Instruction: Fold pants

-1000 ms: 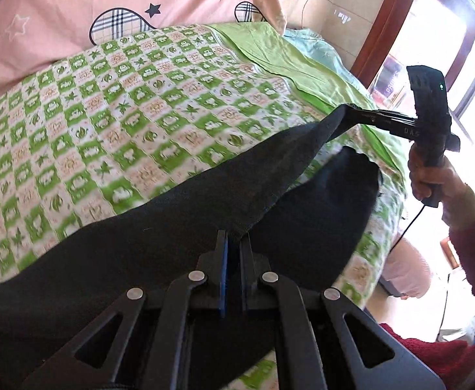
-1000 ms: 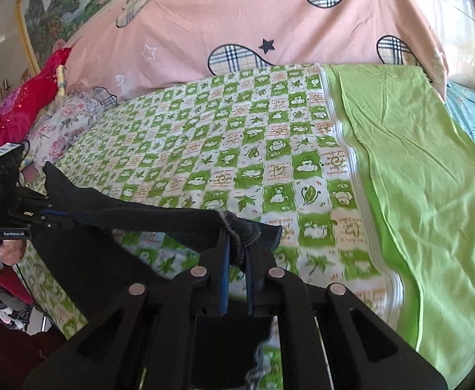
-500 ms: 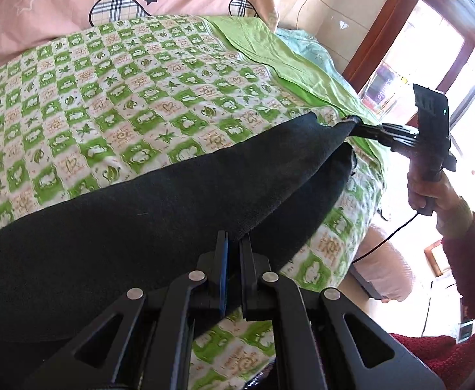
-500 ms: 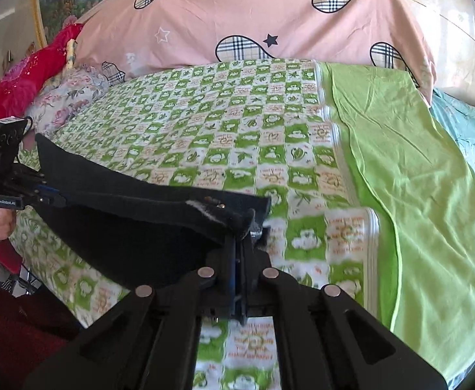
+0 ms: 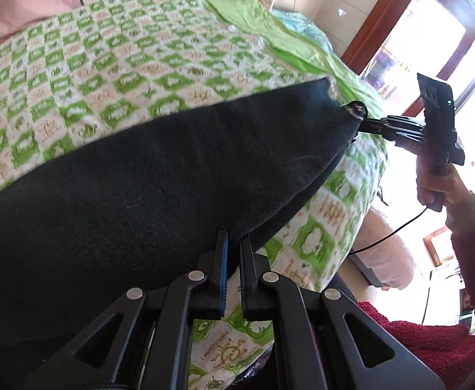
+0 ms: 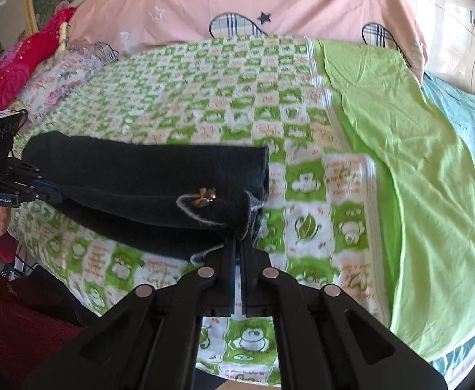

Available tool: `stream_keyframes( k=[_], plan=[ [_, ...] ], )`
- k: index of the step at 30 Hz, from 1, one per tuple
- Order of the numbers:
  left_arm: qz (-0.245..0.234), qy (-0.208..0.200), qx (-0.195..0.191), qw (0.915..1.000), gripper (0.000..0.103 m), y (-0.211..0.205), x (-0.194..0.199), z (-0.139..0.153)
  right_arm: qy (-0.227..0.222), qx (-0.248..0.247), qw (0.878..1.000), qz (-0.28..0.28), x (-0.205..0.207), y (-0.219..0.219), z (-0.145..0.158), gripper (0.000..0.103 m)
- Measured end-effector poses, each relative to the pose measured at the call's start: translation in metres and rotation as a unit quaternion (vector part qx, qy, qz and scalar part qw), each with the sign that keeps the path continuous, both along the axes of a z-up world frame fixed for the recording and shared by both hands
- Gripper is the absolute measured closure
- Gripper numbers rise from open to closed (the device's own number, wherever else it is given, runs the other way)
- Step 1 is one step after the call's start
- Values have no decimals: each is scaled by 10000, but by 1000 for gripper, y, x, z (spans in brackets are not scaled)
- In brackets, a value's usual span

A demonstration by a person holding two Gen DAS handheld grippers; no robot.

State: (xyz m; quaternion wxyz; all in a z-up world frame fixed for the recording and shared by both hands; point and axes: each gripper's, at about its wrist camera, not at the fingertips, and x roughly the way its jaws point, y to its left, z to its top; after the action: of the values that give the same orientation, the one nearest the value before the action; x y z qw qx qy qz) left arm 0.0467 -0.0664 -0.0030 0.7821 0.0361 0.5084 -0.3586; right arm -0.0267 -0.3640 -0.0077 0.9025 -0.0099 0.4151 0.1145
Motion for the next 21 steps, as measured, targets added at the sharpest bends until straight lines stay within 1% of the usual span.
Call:
stream_keyframes(
  k=[2, 3, 5, 7, 9, 10, 12, 14, 15, 16, 18, 19, 21],
  plan=[
    [42, 123, -39, 9999, 98, 1, 2, -8, 72, 33, 9999, -80, 0, 0, -5, 100],
    [61, 177, -81, 9998, 98, 2, 3, -9, 109, 0, 9999, -114, -1, 0, -7, 100],
    [102, 226, -166, 9996, 94, 4, 2, -9, 121, -155, 9995, -238, -3, 2, -7, 99],
    [127, 210, -219, 9995, 83, 8, -1, -7, 112, -214, 9988, -421, -8, 2, -5, 97],
    [194, 284, -326, 9989, 75, 14, -4, -6, 75, -163, 9976, -663, -15, -2, 2, 93],
    [271, 297, -377, 9985, 75, 18, -6, -5, 29, -103, 9973, -724, -18, -4, 4, 90],
    [482, 296, -423, 9975, 75, 31, -11, -4, -166, 92, 9963, -843, -28, -5, 16, 78],
    [824, 286, -483, 9950, 73, 50, -17, -2, -473, 256, 9952, -815, -39, 0, 30, 42],
    [976, 303, -507, 9935, 72, 59, -19, -2, -623, 328, 9948, -736, -43, 5, 35, 38],
    [1154, 335, -533, 9913, 72, 69, -20, -3, -769, 441, 9943, -594, -47, 13, 41, 38],
    [1562, 415, -593, 9851, 72, 95, -24, -6, -817, 654, 9938, -371, -45, 29, 45, 38],
    [1754, 457, -619, 9815, 71, 108, -26, -7, -812, 750, 9935, -256, -42, 38, 46, 38],
    [2176, 539, -652, 9724, 69, 136, -30, -10, -796, 910, 9926, 52, -34, 62, 45, 38]
  ],
)
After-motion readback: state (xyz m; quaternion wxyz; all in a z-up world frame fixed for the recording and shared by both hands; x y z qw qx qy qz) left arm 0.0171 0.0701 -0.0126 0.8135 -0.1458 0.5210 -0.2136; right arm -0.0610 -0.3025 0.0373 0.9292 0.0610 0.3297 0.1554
